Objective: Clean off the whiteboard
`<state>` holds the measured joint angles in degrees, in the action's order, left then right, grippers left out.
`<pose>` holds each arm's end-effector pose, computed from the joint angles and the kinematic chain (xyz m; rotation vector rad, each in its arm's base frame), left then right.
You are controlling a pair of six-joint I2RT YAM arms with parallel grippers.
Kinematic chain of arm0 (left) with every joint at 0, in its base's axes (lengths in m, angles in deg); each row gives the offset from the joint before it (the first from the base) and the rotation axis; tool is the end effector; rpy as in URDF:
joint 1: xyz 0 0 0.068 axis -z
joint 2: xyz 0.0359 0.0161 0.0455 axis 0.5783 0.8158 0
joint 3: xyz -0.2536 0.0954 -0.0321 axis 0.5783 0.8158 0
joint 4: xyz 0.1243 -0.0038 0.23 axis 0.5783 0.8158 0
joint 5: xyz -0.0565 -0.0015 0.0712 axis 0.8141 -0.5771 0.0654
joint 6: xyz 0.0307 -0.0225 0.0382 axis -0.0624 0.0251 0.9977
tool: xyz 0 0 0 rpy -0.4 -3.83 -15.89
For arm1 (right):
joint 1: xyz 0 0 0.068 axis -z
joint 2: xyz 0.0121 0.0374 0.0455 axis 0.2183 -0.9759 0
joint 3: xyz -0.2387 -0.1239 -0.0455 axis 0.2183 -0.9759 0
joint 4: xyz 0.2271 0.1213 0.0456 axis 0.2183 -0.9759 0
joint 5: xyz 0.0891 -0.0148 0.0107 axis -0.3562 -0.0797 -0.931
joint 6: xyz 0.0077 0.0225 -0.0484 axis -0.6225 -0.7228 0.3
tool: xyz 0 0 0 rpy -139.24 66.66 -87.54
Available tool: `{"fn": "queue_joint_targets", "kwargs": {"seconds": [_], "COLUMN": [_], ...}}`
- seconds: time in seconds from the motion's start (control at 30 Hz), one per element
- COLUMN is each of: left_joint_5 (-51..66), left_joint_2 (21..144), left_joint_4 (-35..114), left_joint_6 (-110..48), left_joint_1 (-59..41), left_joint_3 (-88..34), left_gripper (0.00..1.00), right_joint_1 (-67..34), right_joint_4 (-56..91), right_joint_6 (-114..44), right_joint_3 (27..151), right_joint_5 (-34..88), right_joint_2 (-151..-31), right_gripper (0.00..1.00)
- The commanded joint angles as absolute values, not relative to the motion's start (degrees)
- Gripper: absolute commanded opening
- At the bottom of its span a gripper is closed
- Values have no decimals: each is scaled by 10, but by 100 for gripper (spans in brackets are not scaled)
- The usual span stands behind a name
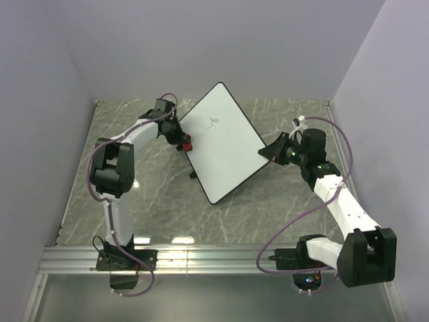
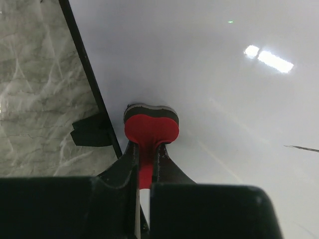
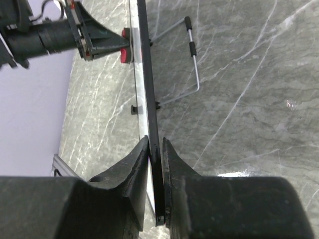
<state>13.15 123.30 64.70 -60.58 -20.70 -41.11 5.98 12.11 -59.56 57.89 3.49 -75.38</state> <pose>0.4275 -0.1206 0.1919 -0.4931 2.5551 -0.6887 0.2501 0.0476 0.2754 0.0934 2.1004 0.9615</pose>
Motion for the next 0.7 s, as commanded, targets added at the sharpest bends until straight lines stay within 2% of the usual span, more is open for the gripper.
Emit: {"fn": "queue_joint_targets", "kwargs": {"seconds": [0.0, 0.17, 0.3, 0.47, 0.67], "left_joint_5": [154, 191, 221, 233, 201], "left_joint_2": [1280, 1335, 1377, 1371, 1350], "left_joint_4": [682, 732, 742, 717, 736], "left_joint_6": [-574, -596, -628, -651, -637], "left_joint_1": [-149, -102, -64, -36, -61], "left_joint_3": [-508, -691, -778, -766, -702], "left_gripper": [0, 0, 0, 0, 0], "right_joint_1": [51, 51, 51, 51, 51], "right_joint_4": [36, 41, 47, 49, 48], "right_joint_6": [-557, -561, -564, -563, -562], "right_joint_3": [574, 563, 553, 550, 552], "right_joint_5": [76, 76, 76, 79, 80], "right_joint_2": [-776, -773, -773, -771, -770], "right_gripper": [0, 0, 0, 0, 0]}}
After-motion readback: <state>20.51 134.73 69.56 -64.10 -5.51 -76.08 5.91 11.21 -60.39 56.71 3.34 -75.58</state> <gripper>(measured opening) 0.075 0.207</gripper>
